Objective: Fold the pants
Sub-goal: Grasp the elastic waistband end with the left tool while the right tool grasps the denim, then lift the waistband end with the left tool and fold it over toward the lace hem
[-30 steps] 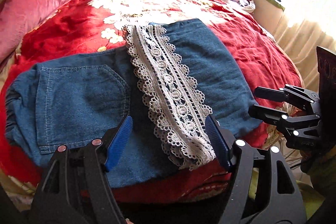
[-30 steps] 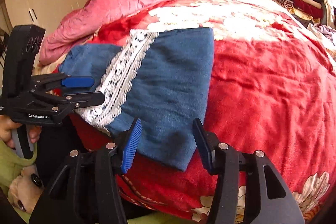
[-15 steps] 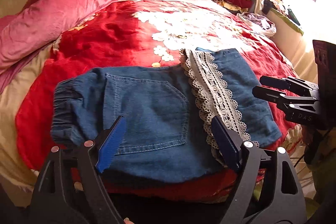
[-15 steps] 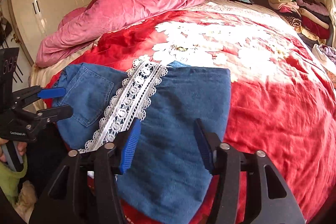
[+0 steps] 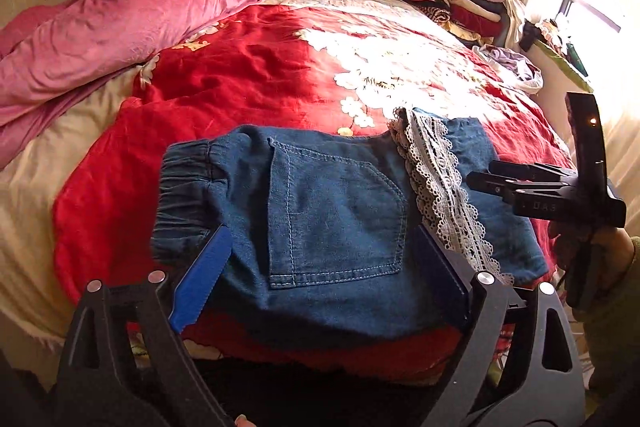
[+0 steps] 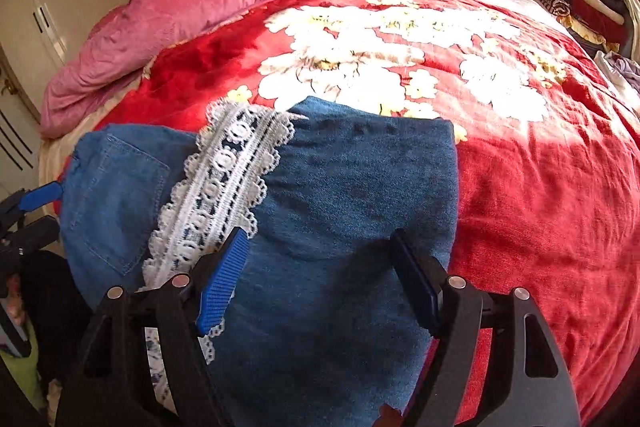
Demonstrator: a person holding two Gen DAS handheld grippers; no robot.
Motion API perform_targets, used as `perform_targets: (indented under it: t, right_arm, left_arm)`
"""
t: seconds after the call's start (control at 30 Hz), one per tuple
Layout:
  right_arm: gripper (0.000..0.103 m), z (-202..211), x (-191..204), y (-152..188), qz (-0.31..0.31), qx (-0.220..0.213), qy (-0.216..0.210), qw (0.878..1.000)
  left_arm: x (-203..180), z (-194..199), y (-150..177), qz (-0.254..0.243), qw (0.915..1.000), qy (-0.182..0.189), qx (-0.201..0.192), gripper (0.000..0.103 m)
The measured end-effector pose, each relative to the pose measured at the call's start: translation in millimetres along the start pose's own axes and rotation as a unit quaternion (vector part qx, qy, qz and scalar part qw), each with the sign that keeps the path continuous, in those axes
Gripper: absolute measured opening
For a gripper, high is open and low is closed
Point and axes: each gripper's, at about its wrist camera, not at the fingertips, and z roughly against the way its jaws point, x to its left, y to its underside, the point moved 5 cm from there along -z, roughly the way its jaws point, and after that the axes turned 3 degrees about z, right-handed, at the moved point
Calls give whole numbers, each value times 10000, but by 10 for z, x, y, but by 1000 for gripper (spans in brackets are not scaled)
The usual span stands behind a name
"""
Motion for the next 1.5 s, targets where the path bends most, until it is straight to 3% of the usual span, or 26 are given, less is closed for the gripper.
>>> perform_targets:
  t: [0.1,0.2,0.27,0.33,0.6,0.87,1.13,1.43,1.5]
  right_arm:
    - [73,223,88,-70,-15,-286,-214,9994]
    - [83,406,220,-167,122,-520,-316,9981]
    - [83,510,320,-240,229,-667,-421,9966]
    - [92,576,410,-302,320,-742,-467,9956]
    - [93,687,770,-506,676,-917,-689,9911]
    - [93,541,1162,-688,1106,-814,-861,9868]
    - [93,218,1488,-821,1390,-508,-951,9844]
    - [93,-77,1760,-867,1726,-200,-1014,9796]
    - [93,-147,1808,-864,1805,-117,-1054,9778]
  left_arm:
    - [33,82,-40,0,9999,-68,-111,89]
    - [95,167,-71,14,9996,-199,-201,92]
    - [171,228,-88,61,9992,-287,-267,93]
    - [263,289,-103,139,9986,-402,-326,93]
    - [669,466,-101,492,9954,-709,-426,93]
    - [970,445,36,769,9934,-824,-226,93]
    - [1043,310,180,974,9944,-409,45,93]
    - [872,122,291,1108,9933,200,254,93]
    - [844,83,297,1155,9924,311,294,84]
